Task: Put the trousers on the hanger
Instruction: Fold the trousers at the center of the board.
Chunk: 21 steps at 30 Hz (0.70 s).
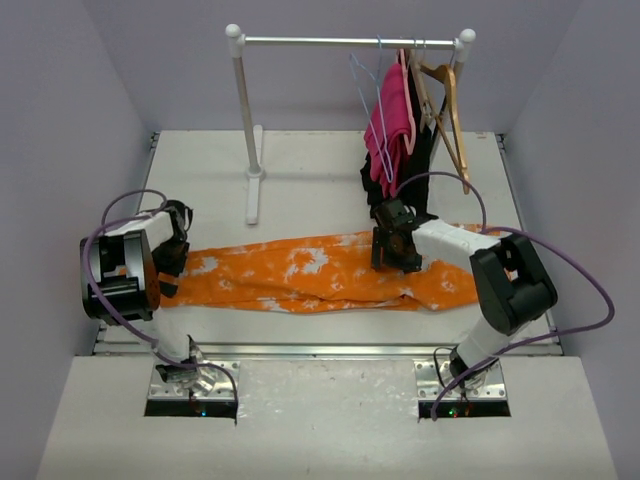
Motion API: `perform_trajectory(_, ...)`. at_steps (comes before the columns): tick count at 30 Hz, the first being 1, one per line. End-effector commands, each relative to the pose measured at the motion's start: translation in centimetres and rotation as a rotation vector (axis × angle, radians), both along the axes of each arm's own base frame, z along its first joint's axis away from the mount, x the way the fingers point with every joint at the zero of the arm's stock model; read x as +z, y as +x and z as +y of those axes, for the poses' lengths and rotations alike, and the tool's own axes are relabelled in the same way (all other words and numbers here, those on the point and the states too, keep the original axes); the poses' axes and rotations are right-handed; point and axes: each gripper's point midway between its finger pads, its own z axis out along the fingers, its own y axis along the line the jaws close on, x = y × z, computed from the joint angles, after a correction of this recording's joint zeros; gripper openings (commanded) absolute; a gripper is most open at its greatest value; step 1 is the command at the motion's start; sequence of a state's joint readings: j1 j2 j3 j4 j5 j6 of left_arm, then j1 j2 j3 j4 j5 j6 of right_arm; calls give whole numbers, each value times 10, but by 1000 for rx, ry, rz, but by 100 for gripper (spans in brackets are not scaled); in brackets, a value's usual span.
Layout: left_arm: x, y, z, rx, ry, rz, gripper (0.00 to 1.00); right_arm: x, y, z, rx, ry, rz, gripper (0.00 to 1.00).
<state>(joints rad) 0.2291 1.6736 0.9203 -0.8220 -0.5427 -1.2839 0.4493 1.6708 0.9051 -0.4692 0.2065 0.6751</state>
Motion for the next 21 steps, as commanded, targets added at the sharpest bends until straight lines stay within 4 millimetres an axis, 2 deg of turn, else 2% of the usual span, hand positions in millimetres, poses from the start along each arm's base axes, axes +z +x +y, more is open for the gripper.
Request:
perform_trajectory(1,-12,-13,26,40,34,65,100,36,23,-34,-146,40,-126,75)
perform_trajectory(3,-3,1,26,8,24,34,100,48,20,-51,-183,51,-162,76)
perform_trajectory(5,5,10,23,-25,16,7,100,54,13,-68,-212,38,-179,82)
perform_trajectory(7,13,18,18,-77,9,-28,100,49,3,-85,-244,23,-153,86)
perform_trajectory(10,22,32,0,-169,-41,-91,100,28,-9,-108,-304,47,-61,90)
perform_trajectory(12,29,37,-11,-223,-60,-125,100,18,-11,-124,-343,44,-17,89)
perform_trajectory(13,38,41,-19,-264,-76,-172,100,9,-12,-140,-401,38,22,88)
perform_trajectory(15,50,47,-31,-329,-99,-227,100,8,-13,-146,-423,41,46,85)
perform_trajectory(17,81,59,-50,-440,-89,-324,100,23,-8,-149,-429,35,-26,85)
perform_trajectory(19,100,68,-76,-560,-85,-373,100,43,-5,-157,-448,10,-111,89)
perform_trajectory(21,122,72,-103,-676,-76,-432,100,52,-8,-171,-484,-45,-144,98)
